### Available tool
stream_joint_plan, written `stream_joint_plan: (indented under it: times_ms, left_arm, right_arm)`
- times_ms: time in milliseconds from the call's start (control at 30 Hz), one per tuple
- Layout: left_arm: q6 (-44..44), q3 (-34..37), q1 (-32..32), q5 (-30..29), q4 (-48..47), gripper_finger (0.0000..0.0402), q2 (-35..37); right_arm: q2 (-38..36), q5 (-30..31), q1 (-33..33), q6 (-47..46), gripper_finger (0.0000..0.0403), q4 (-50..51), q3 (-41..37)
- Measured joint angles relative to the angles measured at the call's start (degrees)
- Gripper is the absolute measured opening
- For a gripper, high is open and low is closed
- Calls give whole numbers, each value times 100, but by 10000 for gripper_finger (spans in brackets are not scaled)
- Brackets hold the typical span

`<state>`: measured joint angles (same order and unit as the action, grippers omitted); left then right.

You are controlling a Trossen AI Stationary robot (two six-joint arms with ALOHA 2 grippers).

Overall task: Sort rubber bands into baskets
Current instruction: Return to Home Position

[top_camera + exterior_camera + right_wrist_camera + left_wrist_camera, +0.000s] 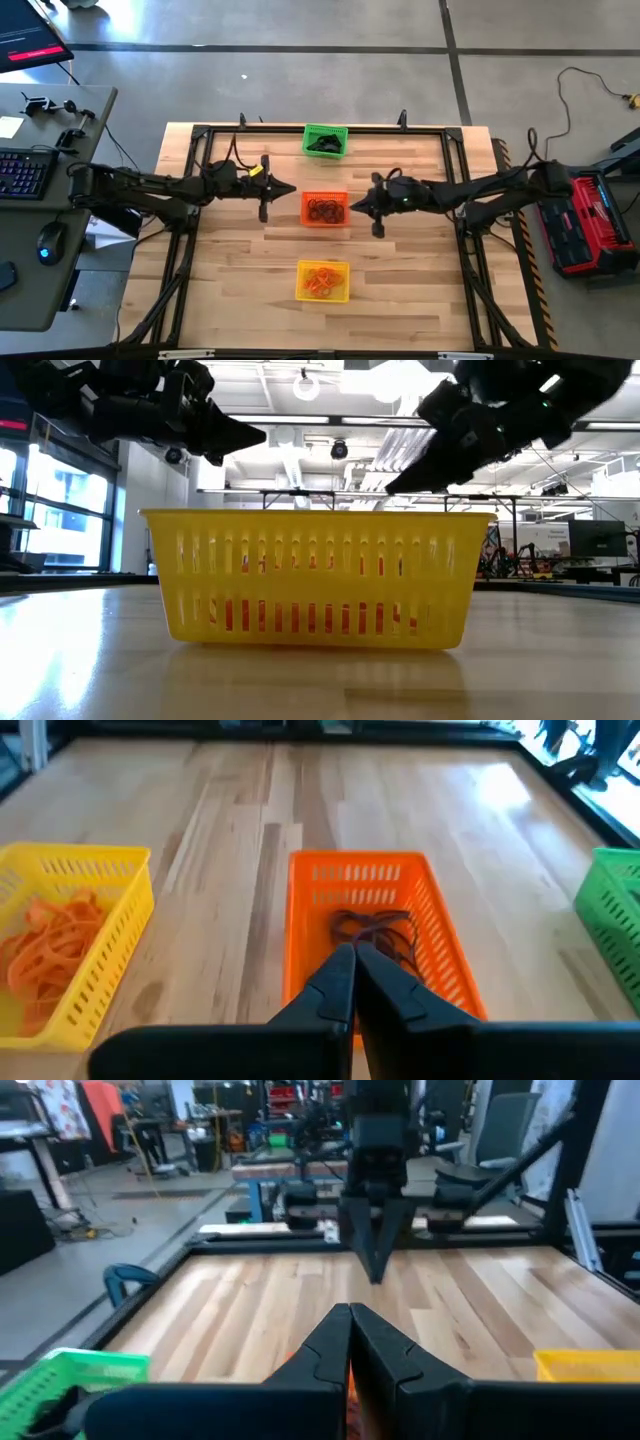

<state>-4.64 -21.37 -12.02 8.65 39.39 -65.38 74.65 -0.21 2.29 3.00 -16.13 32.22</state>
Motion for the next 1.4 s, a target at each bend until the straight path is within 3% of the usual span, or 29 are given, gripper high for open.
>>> stream_joint_plan:
  times_ms: [267, 400, 533, 767, 1033, 1400]
  left_arm:
    - [-12, 2, -154, 36, -62, 0, 166]
    - [40, 301, -147, 50, 360, 0, 168]
    - [273, 758, -147, 3, 904, 0, 261]
    - [308, 1201, -193, -200, 811, 0, 1017]
    - [294, 1222, -431, -221, -72, 0, 1836]
    - [203, 1222, -541, -55, -614, 0, 2322]
  right_arm:
    - [-449, -860, 558, -147, 0, -1066, -875]
    - [-649, -1219, 776, -141, 0, -1323, -1104]
    - [-1065, -964, 877, -101, 0, -1264, -1304]
    - [-2097, -316, 819, 0, 0, -1251, -1961]
    - [-3112, -240, 819, -164, 0, -1364, -2597]
    - [-3973, 27, 823, -147, 0, -914, -2950]
